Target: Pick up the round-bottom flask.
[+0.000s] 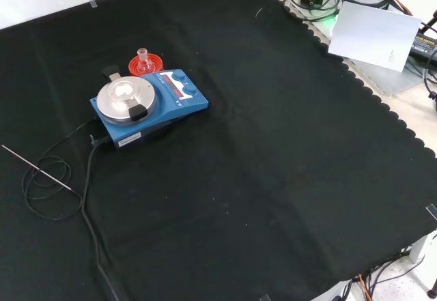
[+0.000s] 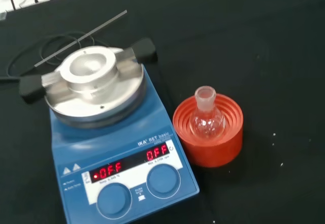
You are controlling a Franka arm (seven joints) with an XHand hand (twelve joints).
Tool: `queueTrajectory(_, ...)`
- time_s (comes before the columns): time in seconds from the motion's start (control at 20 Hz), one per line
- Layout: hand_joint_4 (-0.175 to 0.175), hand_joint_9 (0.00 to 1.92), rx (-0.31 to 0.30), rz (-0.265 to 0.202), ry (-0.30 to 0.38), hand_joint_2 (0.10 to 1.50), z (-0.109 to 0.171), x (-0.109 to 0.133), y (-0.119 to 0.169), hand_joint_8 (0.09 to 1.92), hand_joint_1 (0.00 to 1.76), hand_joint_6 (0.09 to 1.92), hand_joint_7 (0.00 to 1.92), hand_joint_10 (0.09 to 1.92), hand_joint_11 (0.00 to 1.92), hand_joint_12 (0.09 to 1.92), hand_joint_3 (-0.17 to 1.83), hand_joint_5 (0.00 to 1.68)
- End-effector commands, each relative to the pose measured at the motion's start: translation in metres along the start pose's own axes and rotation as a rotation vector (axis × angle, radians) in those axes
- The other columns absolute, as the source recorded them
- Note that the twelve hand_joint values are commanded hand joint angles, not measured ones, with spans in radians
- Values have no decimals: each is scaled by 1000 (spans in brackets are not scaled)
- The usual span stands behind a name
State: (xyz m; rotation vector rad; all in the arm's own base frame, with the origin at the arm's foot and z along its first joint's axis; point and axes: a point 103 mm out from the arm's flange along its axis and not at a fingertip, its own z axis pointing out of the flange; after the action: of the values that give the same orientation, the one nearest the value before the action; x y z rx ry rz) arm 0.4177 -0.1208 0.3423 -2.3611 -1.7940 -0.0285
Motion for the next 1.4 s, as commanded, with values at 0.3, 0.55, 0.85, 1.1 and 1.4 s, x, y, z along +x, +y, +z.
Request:
queueTrajectory(0.3, -31, 115, 23, 17, 40, 1225, 68, -5, 77, 521, 360, 87, 70, 711, 0, 1063, 232, 359)
queueTrajectory(0.55, -34, 133, 16, 45, 95, 1210, 93, -14, 87, 532, 388, 87, 70, 721, 0, 1078, 226, 360)
queueTrajectory(0.85, -48, 182, 10, 66, 149, 1098, 120, -22, 93, 561, 635, 87, 85, 742, 0, 1089, 193, 413)
queueTrajectory(1.1, -54, 215, 12, 91, 170, 861, 140, -29, 101, 612, 757, 87, 75, 746, 0, 1132, 464, 458)
queueTrajectory(1.4, -55, 225, 25, 97, 180, 771, 154, -35, 110, 626, 774, 87, 82, 754, 0, 1151, 572, 478)
